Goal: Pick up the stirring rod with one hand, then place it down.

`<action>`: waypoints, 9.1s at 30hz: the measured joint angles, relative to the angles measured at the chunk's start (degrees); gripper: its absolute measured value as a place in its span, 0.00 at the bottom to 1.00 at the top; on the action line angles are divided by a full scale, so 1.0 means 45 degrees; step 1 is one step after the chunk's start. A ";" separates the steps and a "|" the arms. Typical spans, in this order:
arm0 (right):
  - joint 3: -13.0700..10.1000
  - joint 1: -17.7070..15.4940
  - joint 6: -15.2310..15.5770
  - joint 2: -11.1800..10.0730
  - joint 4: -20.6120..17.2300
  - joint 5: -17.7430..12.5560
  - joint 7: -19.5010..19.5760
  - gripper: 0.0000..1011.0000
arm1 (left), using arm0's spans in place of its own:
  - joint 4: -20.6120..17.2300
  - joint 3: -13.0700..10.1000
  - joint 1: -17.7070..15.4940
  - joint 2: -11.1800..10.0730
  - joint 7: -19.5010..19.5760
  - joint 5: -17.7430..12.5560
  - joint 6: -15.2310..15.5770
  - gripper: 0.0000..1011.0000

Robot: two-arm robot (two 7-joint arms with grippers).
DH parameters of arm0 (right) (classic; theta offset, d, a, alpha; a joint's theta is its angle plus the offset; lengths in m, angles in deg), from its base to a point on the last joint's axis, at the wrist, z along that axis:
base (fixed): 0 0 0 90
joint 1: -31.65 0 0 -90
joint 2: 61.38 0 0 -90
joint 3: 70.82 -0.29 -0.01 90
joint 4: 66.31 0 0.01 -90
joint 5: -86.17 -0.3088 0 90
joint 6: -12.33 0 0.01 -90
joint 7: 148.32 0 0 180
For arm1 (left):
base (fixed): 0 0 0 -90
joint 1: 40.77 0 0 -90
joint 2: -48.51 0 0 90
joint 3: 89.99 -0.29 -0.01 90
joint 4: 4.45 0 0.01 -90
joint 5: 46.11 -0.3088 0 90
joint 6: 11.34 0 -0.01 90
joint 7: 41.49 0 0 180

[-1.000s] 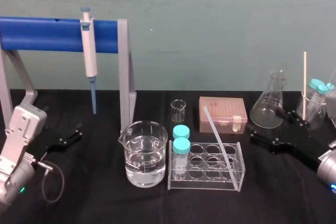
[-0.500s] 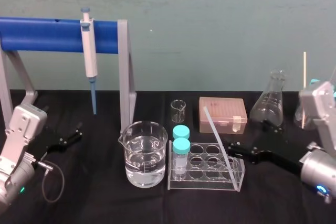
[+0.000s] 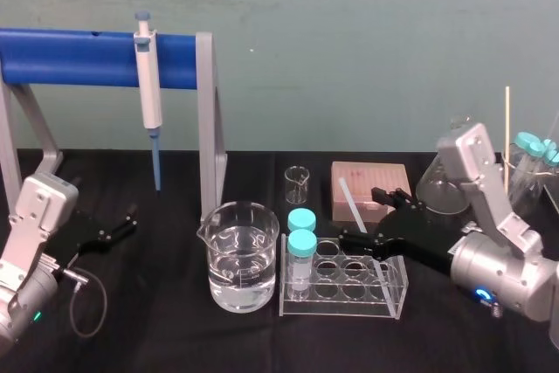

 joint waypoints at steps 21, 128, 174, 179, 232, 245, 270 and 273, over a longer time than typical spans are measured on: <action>-0.0003 0.0399 0.0635 0.0952 0.0644 0.0927 0.0412 0.99 | 0.0000 0.0000 0.0000 0.0000 0.0000 0.0000 0.0000 0.99; -0.2701 -0.0647 -0.4842 0.1290 -0.0522 -0.1230 -0.1382 0.07 | 0.0000 0.0000 0.0000 0.0000 0.0000 0.0000 0.0000 0.99; -0.2310 -0.0563 -0.4821 0.0592 -0.0100 -0.1610 -0.1963 0.07 | 0.0000 0.0000 0.0000 0.0000 0.0000 0.0001 0.0000 0.99; -0.2268 -0.0508 -0.4845 0.0602 -0.0029 -0.1632 -0.1995 0.07 | 0.0000 0.0000 0.0000 0.0000 0.0000 0.0000 0.0000 0.99; -0.2051 -0.0408 -0.5272 0.0344 0.0380 -0.1961 -0.2811 0.07 | 0.0000 0.0000 0.0000 0.0000 0.0000 0.0001 0.0001 0.99; -0.1691 -0.0302 -0.6380 0.0462 0.1939 -0.2477 -0.4081 0.07 | 0.0000 0.0000 0.0000 0.0000 0.0000 0.0000 0.0000 0.99; -0.1108 0.0056 -0.7394 0.1172 0.3980 -0.1878 -0.4606 0.07 | 0.0000 -0.0001 0.0000 0.0000 0.0000 0.0000 0.0000 0.99; -0.1057 0.0073 -0.7420 0.1245 0.4233 -0.1756 -0.4597 0.07 | 0.0000 0.0000 0.0000 0.0000 0.0000 0.0000 0.0000 0.99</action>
